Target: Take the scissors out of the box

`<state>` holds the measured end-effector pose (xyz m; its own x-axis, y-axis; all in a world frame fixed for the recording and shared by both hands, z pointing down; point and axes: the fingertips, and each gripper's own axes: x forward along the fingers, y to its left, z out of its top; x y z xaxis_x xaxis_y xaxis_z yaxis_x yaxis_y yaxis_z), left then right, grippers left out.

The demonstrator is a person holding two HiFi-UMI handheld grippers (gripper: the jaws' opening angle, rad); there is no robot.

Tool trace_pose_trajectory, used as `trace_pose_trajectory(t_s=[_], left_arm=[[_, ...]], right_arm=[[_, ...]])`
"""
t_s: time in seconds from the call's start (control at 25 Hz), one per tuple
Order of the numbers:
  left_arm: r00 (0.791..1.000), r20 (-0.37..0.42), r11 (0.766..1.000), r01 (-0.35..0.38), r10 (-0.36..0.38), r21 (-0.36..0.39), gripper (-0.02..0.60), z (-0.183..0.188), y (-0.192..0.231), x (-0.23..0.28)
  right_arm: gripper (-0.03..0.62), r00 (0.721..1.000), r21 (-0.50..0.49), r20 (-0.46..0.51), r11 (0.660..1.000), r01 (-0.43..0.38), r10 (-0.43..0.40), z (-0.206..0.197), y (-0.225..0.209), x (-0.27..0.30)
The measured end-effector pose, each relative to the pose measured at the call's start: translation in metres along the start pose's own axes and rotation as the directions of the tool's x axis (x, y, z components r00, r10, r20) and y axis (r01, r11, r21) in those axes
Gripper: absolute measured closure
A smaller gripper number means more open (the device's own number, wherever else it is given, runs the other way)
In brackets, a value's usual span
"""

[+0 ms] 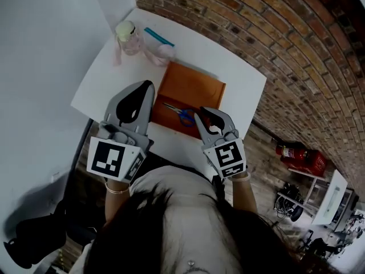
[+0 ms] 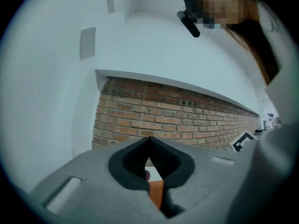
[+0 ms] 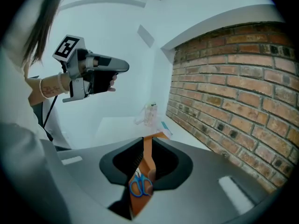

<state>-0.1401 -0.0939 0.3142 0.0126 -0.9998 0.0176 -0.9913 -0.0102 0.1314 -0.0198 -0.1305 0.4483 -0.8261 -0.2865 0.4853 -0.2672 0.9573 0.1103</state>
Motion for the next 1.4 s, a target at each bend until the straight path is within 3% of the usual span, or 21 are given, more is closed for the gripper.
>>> trace_pose_trajectory(t_s=[0.4,1.12,1.24,1.4], left_arm=[[1.000,-0.023,1.000,-0.022,0.022,-0.011,0.581,-0.008,0.009,0.010],[0.996,-0.031,0.996,-0.084,0.083,-0.041,0.581,-0.018,0.022,0.005],[0.996,-0.003,0.995,-0.090,0.090,-0.044,0.581,-0.016,0.023,0.003],[0.995,-0.021,0.994,-0.101,0.100,-0.038,0.581,-0.020,0.026,0.000]], right_arm=[[0.505,0.982,-0.018,-0.151,0.993,-0.117,0.113,-0.036,0.005,0.023],[0.467,0.900,-0.033,-0.366,0.964,-0.265,0.235,-0.086,0.022,0.054],[0.465,0.885,-0.034,-0.398,0.960,-0.279,0.243,-0.094,0.024,0.058],[0.459,0.864,-0.041,-0.441,0.956,-0.289,0.242,-0.105,0.024,0.064]])
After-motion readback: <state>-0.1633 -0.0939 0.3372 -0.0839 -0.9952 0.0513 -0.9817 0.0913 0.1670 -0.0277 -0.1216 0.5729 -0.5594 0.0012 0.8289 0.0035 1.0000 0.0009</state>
